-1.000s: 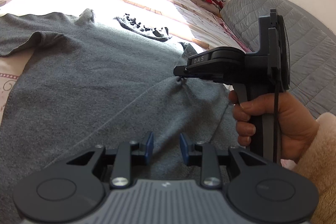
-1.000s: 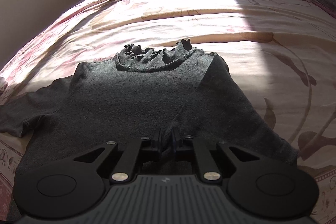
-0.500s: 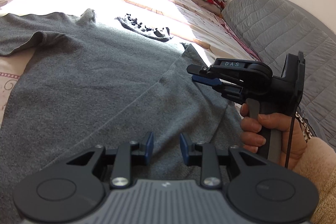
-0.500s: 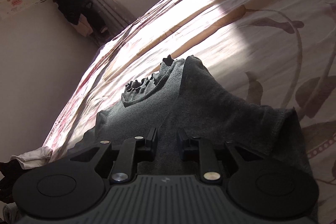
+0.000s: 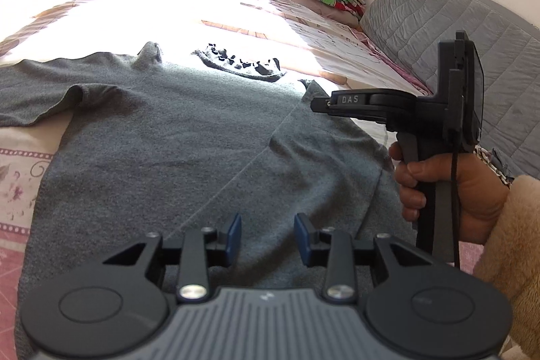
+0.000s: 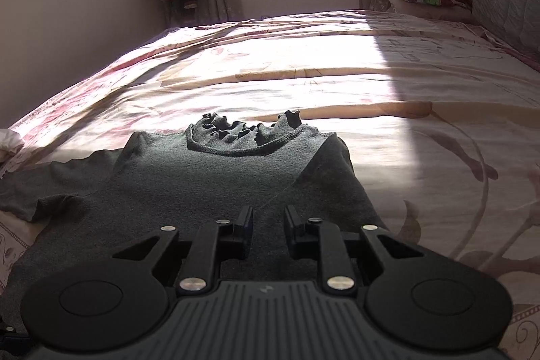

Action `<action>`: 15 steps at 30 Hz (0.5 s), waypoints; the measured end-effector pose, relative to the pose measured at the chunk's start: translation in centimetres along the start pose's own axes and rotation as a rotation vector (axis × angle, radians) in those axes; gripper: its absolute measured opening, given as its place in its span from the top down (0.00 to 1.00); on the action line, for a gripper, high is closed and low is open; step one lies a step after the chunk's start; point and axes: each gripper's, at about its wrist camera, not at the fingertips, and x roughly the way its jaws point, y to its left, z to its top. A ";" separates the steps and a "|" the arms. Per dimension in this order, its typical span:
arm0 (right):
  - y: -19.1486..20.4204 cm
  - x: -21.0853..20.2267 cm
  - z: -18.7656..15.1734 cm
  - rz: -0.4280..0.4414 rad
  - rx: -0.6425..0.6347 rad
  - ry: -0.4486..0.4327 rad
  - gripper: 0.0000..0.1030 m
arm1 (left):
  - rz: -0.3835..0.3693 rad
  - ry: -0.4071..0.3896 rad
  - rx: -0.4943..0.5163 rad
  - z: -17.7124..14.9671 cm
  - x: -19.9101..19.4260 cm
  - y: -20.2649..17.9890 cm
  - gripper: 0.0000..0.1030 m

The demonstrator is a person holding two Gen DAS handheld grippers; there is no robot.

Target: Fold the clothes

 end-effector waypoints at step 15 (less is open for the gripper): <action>-3.7 5.1 3.5 -0.149 0.028 0.028 0.73 | -0.009 0.007 0.015 0.1 0.5 -0.3 0.58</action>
